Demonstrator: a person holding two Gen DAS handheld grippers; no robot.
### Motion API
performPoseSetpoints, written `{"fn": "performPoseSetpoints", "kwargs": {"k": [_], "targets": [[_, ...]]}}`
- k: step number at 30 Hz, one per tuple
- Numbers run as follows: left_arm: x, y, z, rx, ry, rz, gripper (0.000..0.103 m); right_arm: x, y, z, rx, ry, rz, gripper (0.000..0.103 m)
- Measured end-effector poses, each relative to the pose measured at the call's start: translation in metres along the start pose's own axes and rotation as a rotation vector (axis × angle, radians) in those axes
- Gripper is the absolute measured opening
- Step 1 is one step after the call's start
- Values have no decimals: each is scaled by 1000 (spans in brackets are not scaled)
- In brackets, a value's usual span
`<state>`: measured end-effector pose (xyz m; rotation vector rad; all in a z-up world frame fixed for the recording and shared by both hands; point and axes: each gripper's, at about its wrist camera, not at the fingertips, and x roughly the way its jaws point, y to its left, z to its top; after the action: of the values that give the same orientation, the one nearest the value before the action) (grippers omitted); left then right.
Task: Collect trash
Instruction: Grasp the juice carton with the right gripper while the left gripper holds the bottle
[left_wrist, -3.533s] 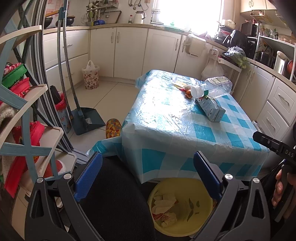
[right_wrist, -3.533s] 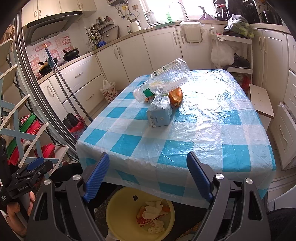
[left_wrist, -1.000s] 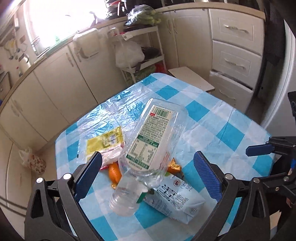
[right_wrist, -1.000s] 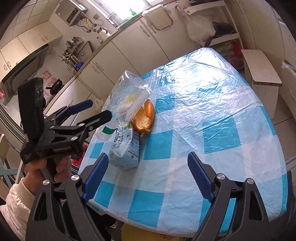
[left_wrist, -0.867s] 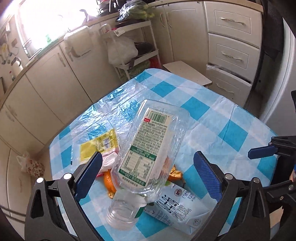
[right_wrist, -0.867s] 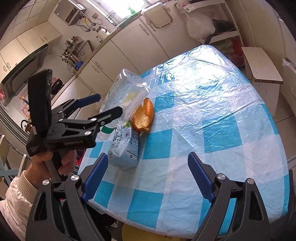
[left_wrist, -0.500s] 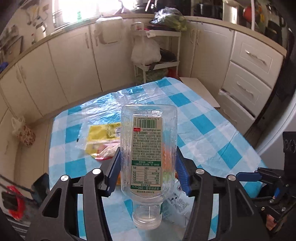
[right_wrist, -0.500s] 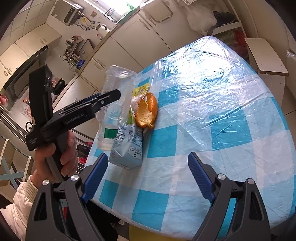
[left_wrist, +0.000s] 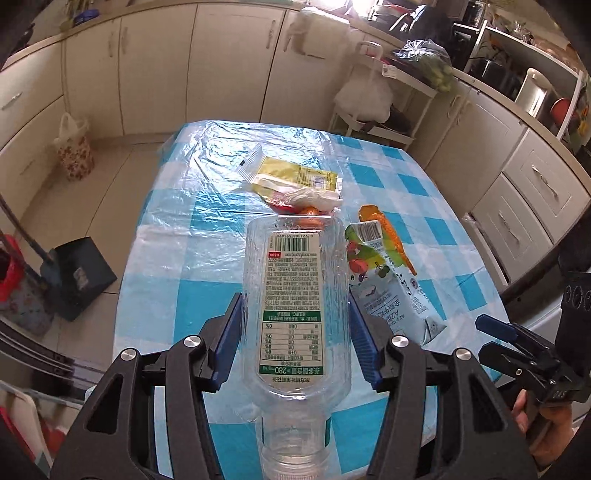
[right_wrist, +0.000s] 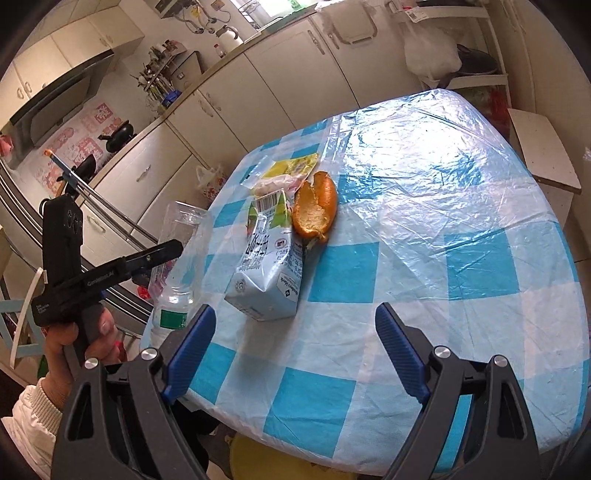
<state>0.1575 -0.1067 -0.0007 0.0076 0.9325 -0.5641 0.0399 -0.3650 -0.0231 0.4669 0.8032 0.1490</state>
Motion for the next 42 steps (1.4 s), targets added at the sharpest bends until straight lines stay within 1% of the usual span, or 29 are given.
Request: {"fn": "performPoseSetpoints", "kwargs": {"k": [3, 8, 14, 20, 25, 30, 38, 41, 42], "targets": [[4, -4, -6, 2, 0, 12, 53, 4, 6, -1, -36, -1, -23, 85], [7, -8, -12, 7, -16, 32, 53, 14, 15, -2, -56, 8, -35, 85], [6, -16, -17, 47, -31, 61, 53, 24, 29, -1, -92, 16, -43, 85], [9, -17, -24, 57, -31, 58, 53, 33, 34, 1, -97, 23, -50, 85], [14, -13, -33, 42, -20, 42, 54, 37, 37, 2, -102, 25, -63, 85], [10, -8, -39, 19, -43, 34, 54, 42, 40, 5, -107, 19, -82, 85], [-7, 5, -42, -29, -78, 41, 54, 64, 42, 13, -84, 50, -110, 85], [-11, 10, -46, -42, -71, 53, 54, 77, 44, 19, -84, 55, -126, 81], [-12, 12, -47, -47, -69, 57, 54, 81, 44, 21, -88, 60, -133, 74]]}}
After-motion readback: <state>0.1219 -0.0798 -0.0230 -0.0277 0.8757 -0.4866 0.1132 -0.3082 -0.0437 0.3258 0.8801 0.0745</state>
